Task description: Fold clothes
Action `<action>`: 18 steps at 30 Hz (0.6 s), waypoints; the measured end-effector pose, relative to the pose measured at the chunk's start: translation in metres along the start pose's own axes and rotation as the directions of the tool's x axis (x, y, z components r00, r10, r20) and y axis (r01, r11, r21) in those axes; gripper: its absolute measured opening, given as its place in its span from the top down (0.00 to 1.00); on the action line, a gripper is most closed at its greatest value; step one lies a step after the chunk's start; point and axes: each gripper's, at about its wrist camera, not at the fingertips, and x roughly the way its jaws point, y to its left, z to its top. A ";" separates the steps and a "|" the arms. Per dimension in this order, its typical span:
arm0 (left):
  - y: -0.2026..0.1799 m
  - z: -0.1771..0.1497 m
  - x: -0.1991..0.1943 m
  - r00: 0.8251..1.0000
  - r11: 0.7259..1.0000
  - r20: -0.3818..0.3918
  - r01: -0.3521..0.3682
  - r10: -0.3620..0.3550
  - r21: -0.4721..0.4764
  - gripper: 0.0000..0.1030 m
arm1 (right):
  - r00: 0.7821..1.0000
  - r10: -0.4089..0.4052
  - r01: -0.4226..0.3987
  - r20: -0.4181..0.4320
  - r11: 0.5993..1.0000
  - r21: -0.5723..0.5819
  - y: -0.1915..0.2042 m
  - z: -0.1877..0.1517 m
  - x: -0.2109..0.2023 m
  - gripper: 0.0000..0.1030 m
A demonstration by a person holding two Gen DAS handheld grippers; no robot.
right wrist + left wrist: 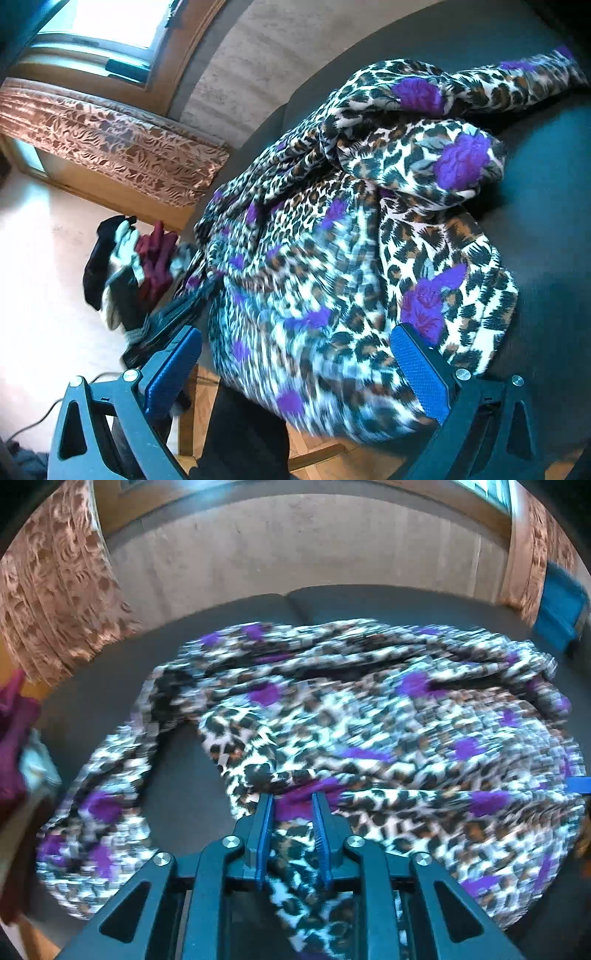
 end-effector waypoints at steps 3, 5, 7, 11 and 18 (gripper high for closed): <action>0.026 -0.012 -0.009 1.000 0.997 -0.012 0.001 -0.002 -0.071 0.78 | 0.997 0.049 -0.048 -0.055 0.999 0.016 0.006 -0.018 0.006 0.00; 0.036 -0.021 -0.012 1.000 0.995 -0.015 -0.019 0.018 -0.097 0.77 | 0.996 0.036 -0.035 -0.083 0.999 0.010 0.011 -0.023 0.004 0.00; 0.046 -0.031 -0.020 1.000 0.990 -0.015 -0.018 0.016 -0.137 0.77 | 0.996 -0.011 0.010 -0.092 1.000 -0.021 0.018 -0.022 -0.002 0.00; 0.052 -0.034 -0.038 0.999 0.980 0.040 0.044 -0.037 -0.193 0.77 | 1.000 -0.017 0.018 0.018 0.999 -0.044 0.027 0.000 -0.032 0.00; 0.007 -0.007 -0.038 0.985 0.988 0.108 0.144 -0.137 -0.060 0.76 | 0.967 -0.081 0.065 0.242 0.995 0.071 0.000 0.073 -0.062 0.00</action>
